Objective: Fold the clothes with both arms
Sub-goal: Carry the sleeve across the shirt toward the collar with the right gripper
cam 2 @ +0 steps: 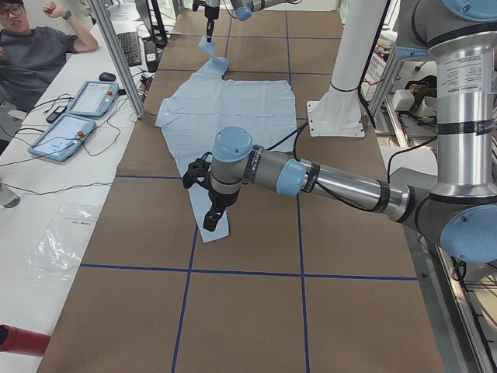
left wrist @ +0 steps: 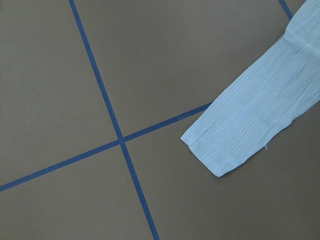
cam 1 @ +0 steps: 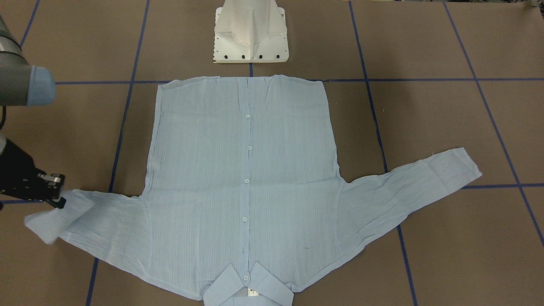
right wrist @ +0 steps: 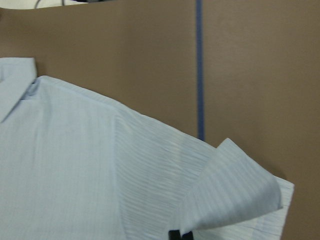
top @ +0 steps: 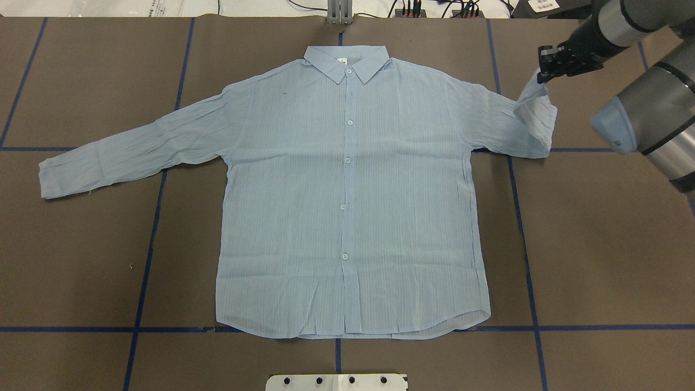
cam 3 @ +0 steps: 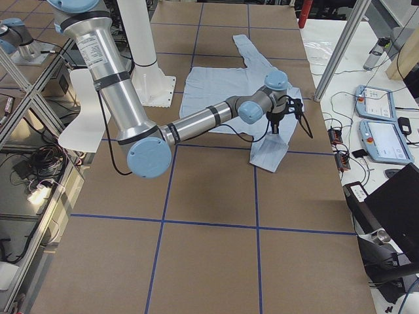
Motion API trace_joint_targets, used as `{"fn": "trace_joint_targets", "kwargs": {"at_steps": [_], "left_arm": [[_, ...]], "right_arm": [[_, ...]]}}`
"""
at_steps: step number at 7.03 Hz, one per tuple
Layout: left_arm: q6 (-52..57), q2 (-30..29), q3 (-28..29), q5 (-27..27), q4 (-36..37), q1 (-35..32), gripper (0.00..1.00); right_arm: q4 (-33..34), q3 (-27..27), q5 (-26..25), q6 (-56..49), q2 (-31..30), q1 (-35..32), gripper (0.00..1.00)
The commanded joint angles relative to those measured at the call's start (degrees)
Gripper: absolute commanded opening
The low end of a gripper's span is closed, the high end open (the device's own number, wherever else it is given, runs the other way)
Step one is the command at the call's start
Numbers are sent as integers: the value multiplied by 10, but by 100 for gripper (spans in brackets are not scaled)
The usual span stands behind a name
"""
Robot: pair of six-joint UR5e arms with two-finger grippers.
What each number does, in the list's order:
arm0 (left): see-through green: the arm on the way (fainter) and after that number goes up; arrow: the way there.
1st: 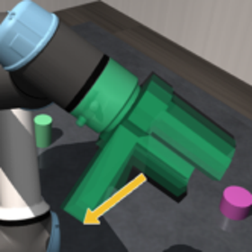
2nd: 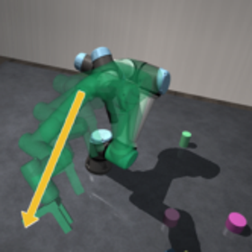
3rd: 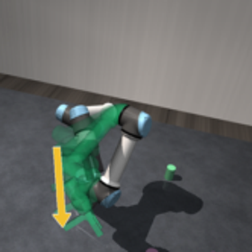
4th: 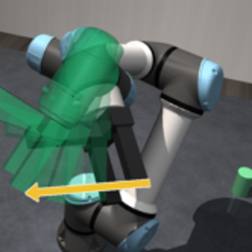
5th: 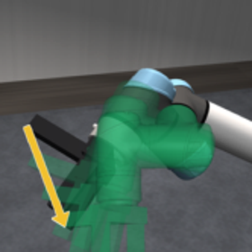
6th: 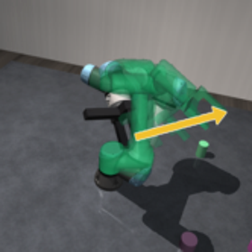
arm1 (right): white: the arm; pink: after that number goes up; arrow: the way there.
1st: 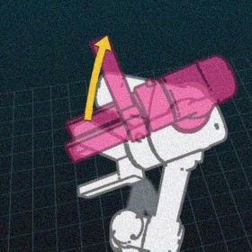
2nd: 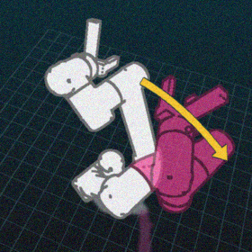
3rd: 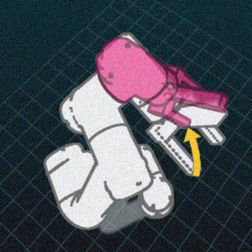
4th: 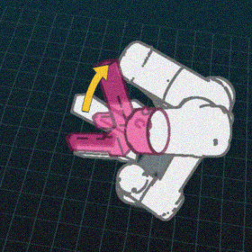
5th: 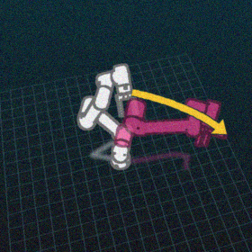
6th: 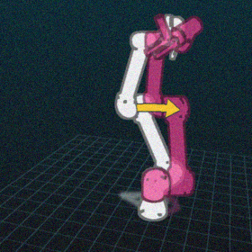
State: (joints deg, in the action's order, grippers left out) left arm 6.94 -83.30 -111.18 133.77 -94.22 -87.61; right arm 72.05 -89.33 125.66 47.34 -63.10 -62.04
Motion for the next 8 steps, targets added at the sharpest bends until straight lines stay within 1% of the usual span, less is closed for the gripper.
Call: {"fn": "trace_joint_targets", "kwargs": {"at_steps": [1,2,4,5,6,7,8], "left_arm": [[0,2,0,0,0,0,100],[0,2,0,0,0,0,100],[0,3,0,0,0,0,100],[0,3,-1,0,0,0,100],[0,3,-1,4,0,0,100],[0,3,0,7,0,0,100],[0,3,0,7,0,0,100]], "right_arm": [[-35,6,-72,5,69,80,0],[-71,26,-114,5,101,115,0],[-89,93,-174,6,186,172,0],[-107,119,-219,6,207,205,0],[-135,130,-255,6,214,235,0],[-142,132,-278,6,221,258,0],[-142,147,-302,6,242,281,0]]}}
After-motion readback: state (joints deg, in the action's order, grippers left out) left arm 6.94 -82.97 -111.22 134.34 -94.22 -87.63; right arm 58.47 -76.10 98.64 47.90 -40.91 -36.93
